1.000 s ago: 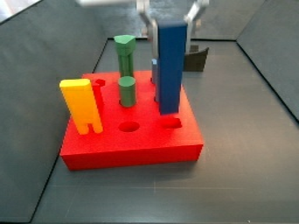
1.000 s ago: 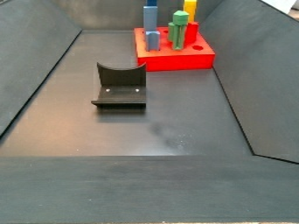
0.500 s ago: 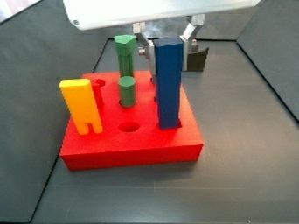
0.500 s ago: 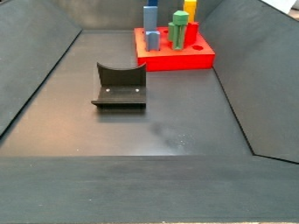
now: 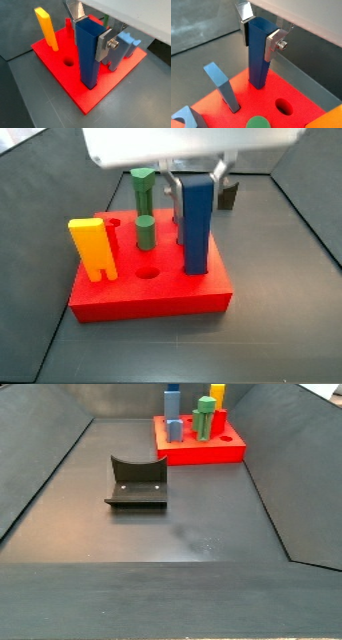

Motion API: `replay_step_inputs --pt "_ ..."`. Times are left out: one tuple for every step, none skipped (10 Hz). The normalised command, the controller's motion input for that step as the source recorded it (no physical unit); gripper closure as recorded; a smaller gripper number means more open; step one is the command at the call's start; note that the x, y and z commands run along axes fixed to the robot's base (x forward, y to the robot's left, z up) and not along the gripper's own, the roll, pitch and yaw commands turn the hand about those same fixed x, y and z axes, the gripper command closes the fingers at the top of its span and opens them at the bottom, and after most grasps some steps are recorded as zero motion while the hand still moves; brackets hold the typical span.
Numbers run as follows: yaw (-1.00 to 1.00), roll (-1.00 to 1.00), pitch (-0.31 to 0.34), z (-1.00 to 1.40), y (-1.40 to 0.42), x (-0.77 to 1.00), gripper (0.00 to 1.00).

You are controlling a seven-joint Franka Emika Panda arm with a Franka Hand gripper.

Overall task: Pick up the rectangle object. Move up. Place the rectangle object on the fixture. Regrasp the rectangle object. Move to above the board. Insert the rectangle object.
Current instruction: Insert the rectangle object.

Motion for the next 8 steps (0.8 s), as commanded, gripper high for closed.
replay_step_inputs --pt "-0.03 0.20 0.104 -0.36 0.00 0.17 1.00" --pt "-0.03 0.16 0.054 -0.51 -0.02 0.13 1.00" --pt "-0.03 0.13 0.001 -0.55 -0.04 0.10 1.00" --pt "0.00 0.12 0.000 -0.52 -0.08 0.01 1.00" --pt "0.01 0.06 -0.053 -0.46 0.00 0.00 1.00" --pt "0.00 0.00 -0.137 -0.26 -0.01 -0.16 1.00" --pt "0.00 -0.02 -0.096 -0.02 0.00 -0.05 1.00" --pt "0.00 0.00 0.000 0.00 0.00 0.00 1.00"
